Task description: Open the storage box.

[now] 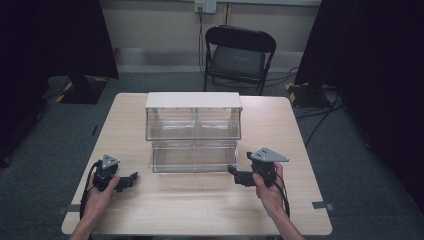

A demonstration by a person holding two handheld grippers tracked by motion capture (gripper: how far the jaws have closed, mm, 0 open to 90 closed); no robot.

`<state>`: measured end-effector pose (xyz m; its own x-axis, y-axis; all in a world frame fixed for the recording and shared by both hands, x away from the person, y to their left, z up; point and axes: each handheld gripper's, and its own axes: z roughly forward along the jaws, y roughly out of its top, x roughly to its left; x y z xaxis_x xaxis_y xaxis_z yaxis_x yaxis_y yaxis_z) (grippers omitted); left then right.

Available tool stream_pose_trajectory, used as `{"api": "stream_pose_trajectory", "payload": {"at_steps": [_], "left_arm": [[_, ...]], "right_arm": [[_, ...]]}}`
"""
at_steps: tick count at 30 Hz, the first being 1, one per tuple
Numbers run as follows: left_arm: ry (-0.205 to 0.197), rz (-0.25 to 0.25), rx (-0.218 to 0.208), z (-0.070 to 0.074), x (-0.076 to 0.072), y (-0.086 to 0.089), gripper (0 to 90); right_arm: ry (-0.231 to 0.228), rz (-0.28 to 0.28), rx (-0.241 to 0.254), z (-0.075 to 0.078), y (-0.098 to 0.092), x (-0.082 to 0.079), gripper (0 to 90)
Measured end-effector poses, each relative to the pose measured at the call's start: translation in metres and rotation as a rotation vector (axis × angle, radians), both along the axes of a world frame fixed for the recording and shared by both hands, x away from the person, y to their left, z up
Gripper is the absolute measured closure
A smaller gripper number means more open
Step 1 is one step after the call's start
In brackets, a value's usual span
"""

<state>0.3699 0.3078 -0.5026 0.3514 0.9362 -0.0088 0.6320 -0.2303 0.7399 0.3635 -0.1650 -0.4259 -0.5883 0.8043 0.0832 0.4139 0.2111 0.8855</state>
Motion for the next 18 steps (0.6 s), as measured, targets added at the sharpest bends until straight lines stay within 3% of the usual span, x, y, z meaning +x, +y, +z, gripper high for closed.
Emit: {"api": "stream_pose_trajectory", "payload": {"at_steps": [18], "left_arm": [[0.0, 0.0, 0.001, 0.0, 0.0, 0.0001, 12.8]], "right_arm": [[-0.007, 0.008, 0.01, 0.0052, 0.0056, 0.0038, 13.9]]}}
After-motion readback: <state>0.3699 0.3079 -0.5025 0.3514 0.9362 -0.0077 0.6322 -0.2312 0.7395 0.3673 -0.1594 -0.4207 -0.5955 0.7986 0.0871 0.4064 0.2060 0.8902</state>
